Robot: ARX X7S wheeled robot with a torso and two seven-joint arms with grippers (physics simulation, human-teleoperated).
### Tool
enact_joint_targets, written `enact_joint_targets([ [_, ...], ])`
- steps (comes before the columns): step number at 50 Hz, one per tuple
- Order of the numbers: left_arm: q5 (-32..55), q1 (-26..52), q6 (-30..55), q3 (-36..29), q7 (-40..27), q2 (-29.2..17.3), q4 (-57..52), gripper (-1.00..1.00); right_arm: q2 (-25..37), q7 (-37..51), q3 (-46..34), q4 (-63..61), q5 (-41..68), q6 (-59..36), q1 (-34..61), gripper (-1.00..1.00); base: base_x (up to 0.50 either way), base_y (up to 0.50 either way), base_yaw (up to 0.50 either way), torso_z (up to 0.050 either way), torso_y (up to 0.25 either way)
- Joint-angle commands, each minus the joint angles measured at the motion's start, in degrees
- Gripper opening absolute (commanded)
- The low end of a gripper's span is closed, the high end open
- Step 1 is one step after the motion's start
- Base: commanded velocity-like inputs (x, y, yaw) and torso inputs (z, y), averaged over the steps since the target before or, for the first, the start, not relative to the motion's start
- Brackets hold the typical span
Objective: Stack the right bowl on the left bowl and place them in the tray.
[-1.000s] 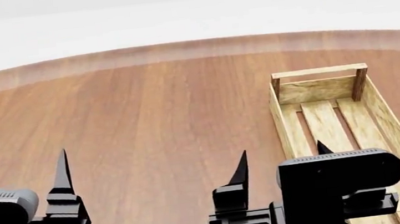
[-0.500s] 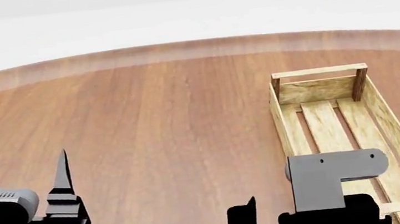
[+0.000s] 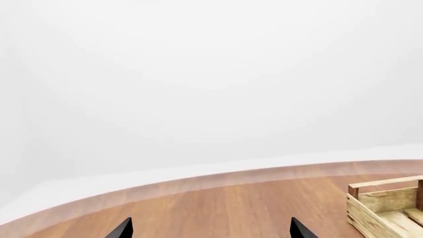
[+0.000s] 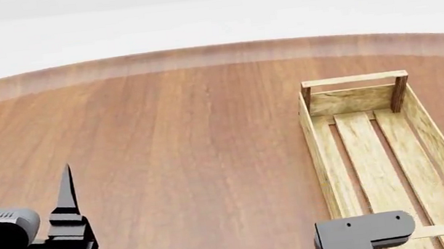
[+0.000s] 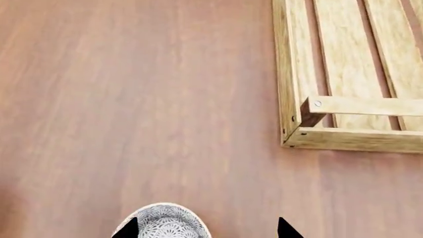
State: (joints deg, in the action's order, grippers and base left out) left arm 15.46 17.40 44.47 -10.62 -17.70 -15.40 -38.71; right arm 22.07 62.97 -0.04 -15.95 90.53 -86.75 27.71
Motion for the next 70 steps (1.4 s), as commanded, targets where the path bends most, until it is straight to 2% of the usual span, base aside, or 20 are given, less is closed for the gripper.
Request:
enact_joint_targets([
  [1, -0.9, 0.1, -0.3, 1.2, 1.2, 1.0, 0.2, 1.00, 0.9, -1.8, -1.5, 3.3, 1.2, 1.7, -1.3, 1.00, 0.00, 0.00, 0.00, 0.000, 0.000],
  [36, -0.4, -0.2, -1.0, 0.3, 0.3, 0.3, 0.4, 1.00, 2.8, -19.5, -12.0, 13.2, -14.0, 9.6, -2.6, 1.00, 0.00, 0.00, 0.00, 0.000, 0.000],
  [47, -0.3, 0.0, -0.7, 0.0, -0.1, 0.0, 0.2, 1.00, 2.1, -26.6, -17.7, 20.2, -20.8, 13.8, -2.4, 1.00, 0.00, 0.00, 0.00, 0.000, 0.000],
  [65, 0.4, 0.3, 0.1, 0.1, -0.7, -0.4, -0.6, 1.00, 0.8, -32.9, -23.7, 26.2, -25.8, 17.0, -1.6, 1.00, 0.00, 0.00, 0.00, 0.000, 0.000],
  [66, 0.4, 0.3, 0.1, 0.1, -0.7, -0.4, -0.7, 1.00, 0.9, -32.9, -23.8, 25.8, -25.8, 17.1, -1.8, -1.00, 0.00, 0.00, 0.00, 0.000, 0.000],
  [70, 0.4, 0.3, 0.2, -0.1, -0.8, -0.5, -0.8, 1.00, 1.2, -32.7, -23.8, 24.9, -25.3, 16.8, -2.0, -1.00, 0.00, 0.00, 0.00, 0.000, 0.000],
])
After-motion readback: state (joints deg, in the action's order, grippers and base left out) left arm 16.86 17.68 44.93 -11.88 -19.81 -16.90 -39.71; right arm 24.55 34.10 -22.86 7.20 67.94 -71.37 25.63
